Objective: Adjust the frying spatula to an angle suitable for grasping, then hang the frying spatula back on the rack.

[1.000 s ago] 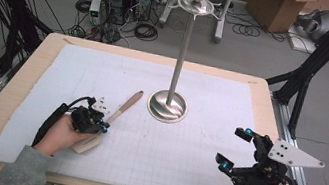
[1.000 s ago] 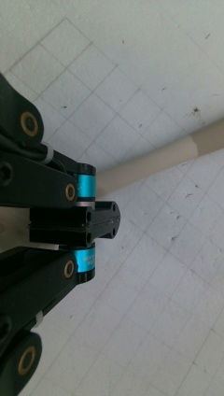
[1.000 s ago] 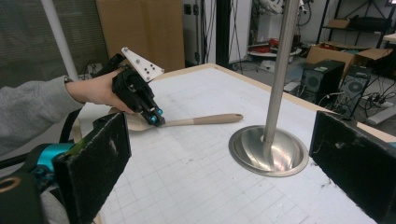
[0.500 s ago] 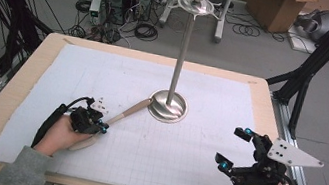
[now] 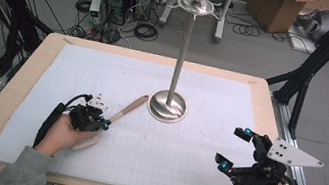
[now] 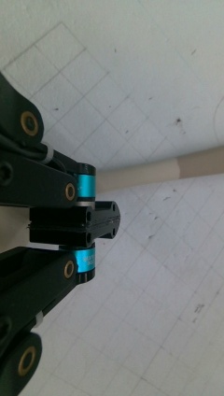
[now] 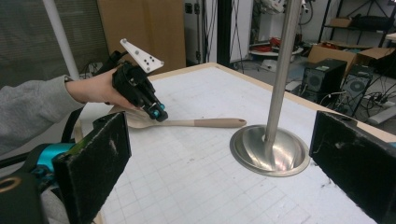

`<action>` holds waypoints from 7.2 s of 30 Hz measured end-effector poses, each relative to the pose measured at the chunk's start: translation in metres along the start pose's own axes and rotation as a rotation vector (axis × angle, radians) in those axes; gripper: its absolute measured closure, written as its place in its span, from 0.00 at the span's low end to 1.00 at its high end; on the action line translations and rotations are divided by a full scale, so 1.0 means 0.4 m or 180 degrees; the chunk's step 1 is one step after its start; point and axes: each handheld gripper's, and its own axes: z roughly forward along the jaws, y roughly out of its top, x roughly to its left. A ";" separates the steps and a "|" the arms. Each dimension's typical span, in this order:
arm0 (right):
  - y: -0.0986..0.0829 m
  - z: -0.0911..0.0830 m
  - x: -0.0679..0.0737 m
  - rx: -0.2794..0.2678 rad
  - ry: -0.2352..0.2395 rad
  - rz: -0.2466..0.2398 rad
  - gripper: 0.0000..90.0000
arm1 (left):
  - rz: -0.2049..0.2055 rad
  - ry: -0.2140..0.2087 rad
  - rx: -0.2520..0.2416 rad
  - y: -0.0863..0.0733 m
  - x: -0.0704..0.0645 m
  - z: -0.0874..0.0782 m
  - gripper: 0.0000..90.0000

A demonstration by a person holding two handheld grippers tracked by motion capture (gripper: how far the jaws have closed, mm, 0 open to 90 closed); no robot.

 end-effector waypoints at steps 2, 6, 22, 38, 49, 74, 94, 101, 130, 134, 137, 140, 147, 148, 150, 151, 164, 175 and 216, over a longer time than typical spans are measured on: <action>0.000 0.001 0.000 0.0001 -0.0004 0.0000 0.05 | -0.0083 -0.0023 -0.0084 0.001 0.002 -0.006 0.82; 0.000 0.000 -0.001 -0.0003 -0.0006 -0.0006 0.05 | -0.0176 0.0006 -0.0205 0.005 -0.001 -0.012 0.70; -0.003 -0.004 -0.010 -0.0014 -0.0033 0.0028 0.05 | -0.0424 -0.0087 -0.0811 0.028 0.001 -0.049 0.10; -0.003 0.006 -0.008 0.0023 -0.0001 0.0053 0.05 | -0.0390 -0.0073 -0.0858 0.027 0.009 -0.055 0.02; -0.003 0.002 -0.009 -0.0004 0.0002 0.0048 0.05 | -0.0469 -0.0058 -0.0852 0.021 0.021 -0.048 0.02; -0.011 -0.016 0.008 0.0056 -0.0024 0.0048 0.05 | -0.0486 -0.0005 -0.0699 0.028 0.033 -0.001 0.03; -0.013 -0.022 0.011 0.0044 -0.0010 0.0055 0.05 | -0.0445 0.0087 -0.0582 0.031 0.032 0.024 0.06; -0.014 -0.022 0.011 0.0050 -0.0010 0.0066 0.05 | -0.0442 0.0120 -0.0513 0.028 0.037 0.024 0.10; -0.015 -0.017 0.010 0.0076 0.0010 0.0045 0.05 | -0.0580 0.0140 -0.0109 0.005 0.038 0.052 0.39; -0.014 -0.016 0.010 0.0084 0.0012 0.0046 0.05 | -0.0575 0.0165 -0.0058 0.002 0.035 0.058 0.42; -0.015 -0.015 0.008 0.0079 0.0012 0.0022 0.05 | -0.0576 0.0168 -0.0033 -0.002 0.034 0.061 0.43; -0.015 -0.014 0.009 0.0078 0.0022 0.0033 0.05 | -0.0597 0.0181 -0.0034 -0.006 0.033 0.065 0.44; -0.014 -0.014 0.010 0.0086 0.0027 0.0039 0.05 | -0.0592 0.0191 -0.0036 -0.012 0.031 0.067 0.49; -0.015 -0.013 0.010 0.0095 0.0029 0.0041 0.05 | -0.0598 0.0186 -0.0033 -0.013 0.032 0.066 0.50; -0.015 -0.012 0.009 0.0089 0.0031 0.0021 0.05 | -0.0606 0.0177 -0.0041 -0.014 0.033 0.064 0.53; -0.015 -0.012 0.009 0.0091 0.0030 0.0024 0.05 | -0.0606 0.0177 -0.0041 -0.014 0.033 0.064 0.53; -0.014 -0.012 0.011 0.0102 0.0039 0.0036 0.05 | -0.0409 0.0357 -0.0031 -0.019 0.008 0.063 0.65; -0.013 -0.011 0.012 0.0113 0.0042 0.0034 0.05 | -0.0387 0.0404 -0.0055 -0.020 -0.004 0.063 0.78; -0.015 0.002 0.012 0.0162 0.0073 0.0010 0.05 | -0.0463 0.0384 -0.0258 -0.025 0.007 0.029 0.86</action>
